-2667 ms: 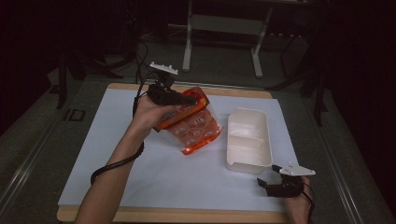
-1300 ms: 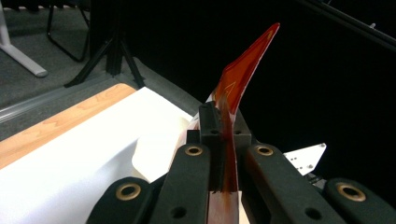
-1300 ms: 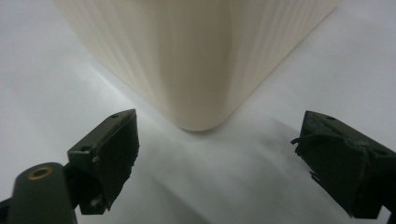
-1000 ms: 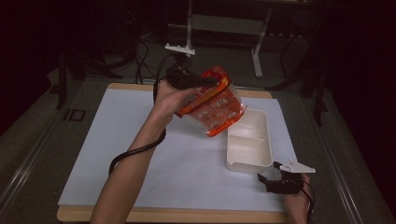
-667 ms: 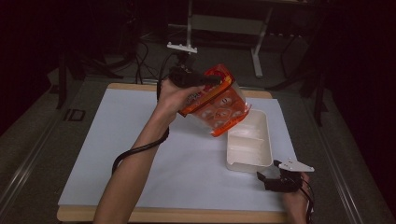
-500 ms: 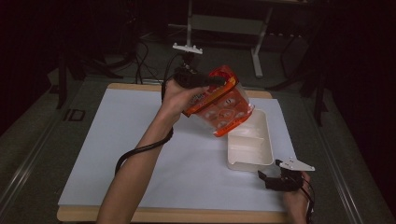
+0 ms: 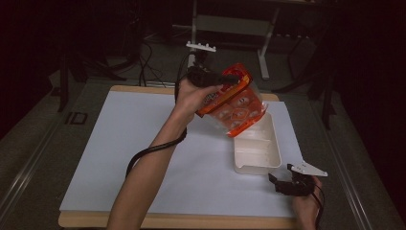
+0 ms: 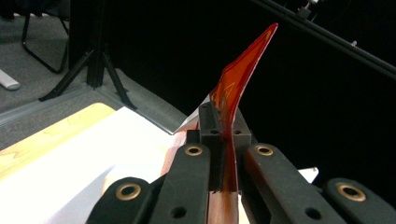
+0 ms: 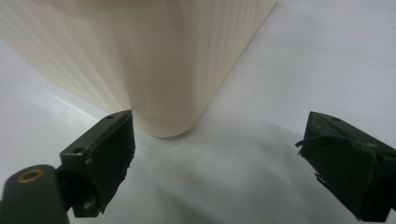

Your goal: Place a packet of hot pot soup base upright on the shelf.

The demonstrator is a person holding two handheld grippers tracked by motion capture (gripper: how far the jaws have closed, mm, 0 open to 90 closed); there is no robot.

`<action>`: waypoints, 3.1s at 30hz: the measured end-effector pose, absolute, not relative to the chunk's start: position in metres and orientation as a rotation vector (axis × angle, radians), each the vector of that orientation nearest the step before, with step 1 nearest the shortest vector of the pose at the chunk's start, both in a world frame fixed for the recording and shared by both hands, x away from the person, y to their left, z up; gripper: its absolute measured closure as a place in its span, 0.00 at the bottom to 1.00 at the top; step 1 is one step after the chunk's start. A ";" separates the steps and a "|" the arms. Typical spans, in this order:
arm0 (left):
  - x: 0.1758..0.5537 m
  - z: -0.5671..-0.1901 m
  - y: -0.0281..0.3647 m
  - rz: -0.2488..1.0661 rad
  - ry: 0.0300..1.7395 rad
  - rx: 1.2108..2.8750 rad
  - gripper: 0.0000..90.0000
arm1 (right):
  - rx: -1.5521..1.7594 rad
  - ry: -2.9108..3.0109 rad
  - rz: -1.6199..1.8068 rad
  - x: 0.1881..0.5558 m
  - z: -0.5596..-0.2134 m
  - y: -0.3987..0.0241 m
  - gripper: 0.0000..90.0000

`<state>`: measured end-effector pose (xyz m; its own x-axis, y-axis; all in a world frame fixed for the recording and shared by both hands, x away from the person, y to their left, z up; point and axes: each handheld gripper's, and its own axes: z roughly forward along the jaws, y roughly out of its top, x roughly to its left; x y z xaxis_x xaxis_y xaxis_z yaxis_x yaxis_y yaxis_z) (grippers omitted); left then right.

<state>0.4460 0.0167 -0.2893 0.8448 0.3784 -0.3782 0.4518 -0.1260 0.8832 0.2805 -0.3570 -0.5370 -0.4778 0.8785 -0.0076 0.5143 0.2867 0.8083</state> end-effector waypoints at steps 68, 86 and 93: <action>0.468 -0.350 -0.123 0.149 0.844 1.979 1.00 | 1.214 2.120 1.088 0.276 -0.537 -0.358 0.11; 0.475 -0.351 -0.142 0.210 0.821 2.055 1.00 | 1.209 2.130 1.088 0.275 -0.537 -0.358 0.11; 0.477 -0.356 -0.153 0.268 0.836 2.125 1.00 | 1.201 2.139 1.087 0.275 -0.537 -0.357 0.11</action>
<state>0.4770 -0.1528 -0.3561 0.7570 0.6469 -0.0917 0.4729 -0.4457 0.7601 0.2748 -0.3570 -0.5373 -0.5168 0.8561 -0.0088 0.4973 0.3085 0.8109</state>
